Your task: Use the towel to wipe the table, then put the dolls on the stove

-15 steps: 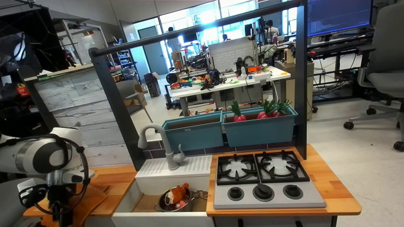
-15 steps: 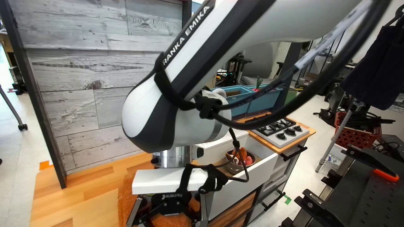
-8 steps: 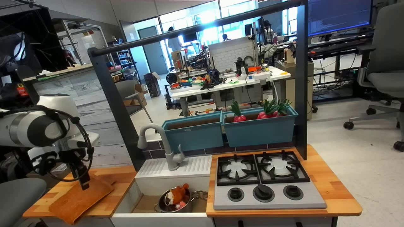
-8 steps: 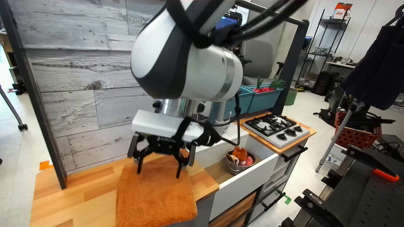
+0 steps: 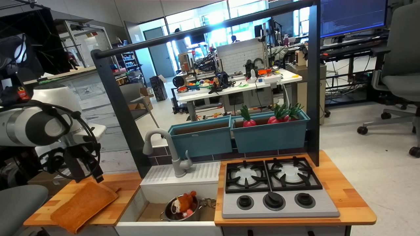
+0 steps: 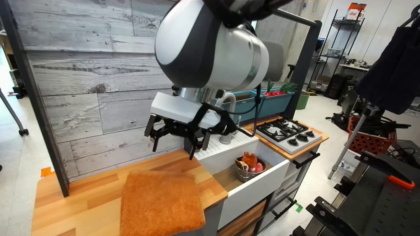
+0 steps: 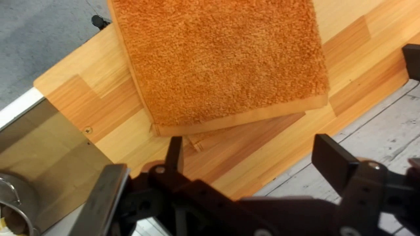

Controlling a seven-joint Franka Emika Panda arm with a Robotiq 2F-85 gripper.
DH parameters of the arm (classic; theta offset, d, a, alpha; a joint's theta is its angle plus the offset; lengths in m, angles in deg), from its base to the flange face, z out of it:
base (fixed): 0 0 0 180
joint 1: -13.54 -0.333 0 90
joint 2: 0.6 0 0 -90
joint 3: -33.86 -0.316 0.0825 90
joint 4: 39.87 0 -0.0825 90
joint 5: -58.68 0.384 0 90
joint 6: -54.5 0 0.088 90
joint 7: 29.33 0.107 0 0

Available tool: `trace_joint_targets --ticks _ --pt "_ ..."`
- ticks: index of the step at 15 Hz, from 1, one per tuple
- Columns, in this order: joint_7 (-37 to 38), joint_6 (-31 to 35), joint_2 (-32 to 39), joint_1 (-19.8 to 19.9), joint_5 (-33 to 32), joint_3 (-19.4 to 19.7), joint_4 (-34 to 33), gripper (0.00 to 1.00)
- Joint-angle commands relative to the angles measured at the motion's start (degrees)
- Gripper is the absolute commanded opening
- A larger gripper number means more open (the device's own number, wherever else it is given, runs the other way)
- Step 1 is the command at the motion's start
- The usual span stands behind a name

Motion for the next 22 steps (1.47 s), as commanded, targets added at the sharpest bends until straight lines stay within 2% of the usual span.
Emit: trace_joint_targets --ticks 1,7,9,10,15,18,20,22 --pt "0.1 -0.1 0.1 -0.1 0.0 0.2 0.1 1.0" --pt "4.8 -5.8 11.0 -6.5 -4.5 5.1 -10.9 1.0" --pt "4.4 -6.1 14.7 -6.0 -4.6 3.5 -15.1 1.0" --pt "3.7 -4.4 10.4 -5.5 -4.2 3.3 -8.7 1.0" --pt "5.3 -4.1 14.9 -6.6 -4.2 3.9 -14.5 1.0" --pt "9.6 -10.8 20.2 -8.7 -4.9 4.8 -21.8 1.0" --pt "12.7 -14.2 25.3 -11.6 -6.0 5.9 -28.6 1.0" --pt "14.1 -11.8 29.1 -12.9 -6.7 5.8 -33.9 1.0"
